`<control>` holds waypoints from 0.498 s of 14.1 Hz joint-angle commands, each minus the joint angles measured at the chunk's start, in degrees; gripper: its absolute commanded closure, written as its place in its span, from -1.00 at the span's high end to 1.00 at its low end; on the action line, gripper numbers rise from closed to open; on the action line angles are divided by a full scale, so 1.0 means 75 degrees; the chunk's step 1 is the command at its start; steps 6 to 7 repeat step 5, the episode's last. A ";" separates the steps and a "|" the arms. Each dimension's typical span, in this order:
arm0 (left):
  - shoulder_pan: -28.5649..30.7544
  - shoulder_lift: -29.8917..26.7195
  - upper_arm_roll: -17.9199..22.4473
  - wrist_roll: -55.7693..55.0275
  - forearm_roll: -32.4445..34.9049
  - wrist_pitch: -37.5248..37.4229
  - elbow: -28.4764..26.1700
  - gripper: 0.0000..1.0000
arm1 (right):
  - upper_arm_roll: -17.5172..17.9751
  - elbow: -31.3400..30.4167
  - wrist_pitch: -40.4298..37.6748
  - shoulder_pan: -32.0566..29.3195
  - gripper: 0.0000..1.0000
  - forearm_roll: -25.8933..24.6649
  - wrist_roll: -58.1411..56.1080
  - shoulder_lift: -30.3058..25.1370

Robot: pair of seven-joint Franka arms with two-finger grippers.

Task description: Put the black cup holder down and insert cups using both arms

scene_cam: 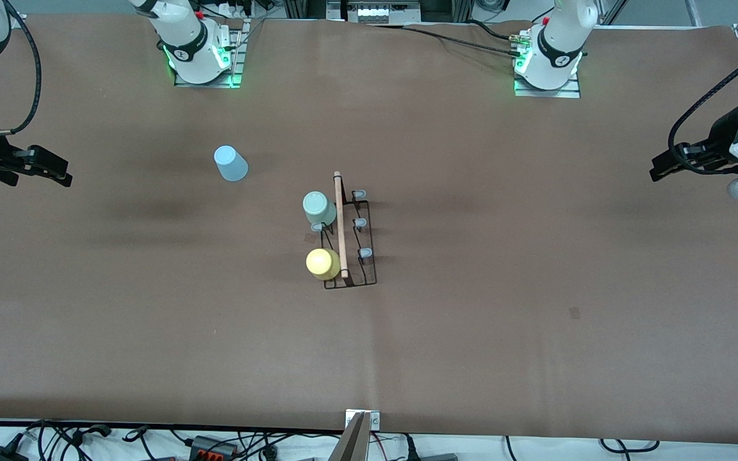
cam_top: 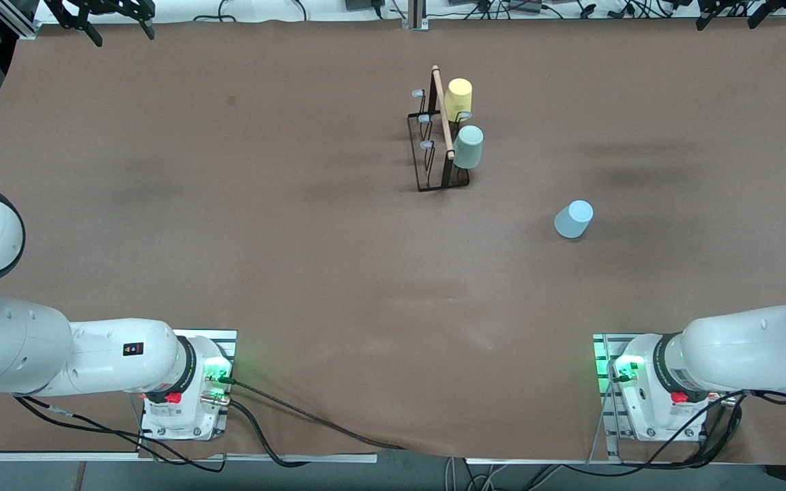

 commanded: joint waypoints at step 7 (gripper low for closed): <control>0.0021 0.0044 -0.0021 0.0072 0.0048 -0.0036 0.0127 1.00 | 0.0084 -0.0159 -0.0065 -0.0077 1.00 -0.0067 -0.0129 -0.0188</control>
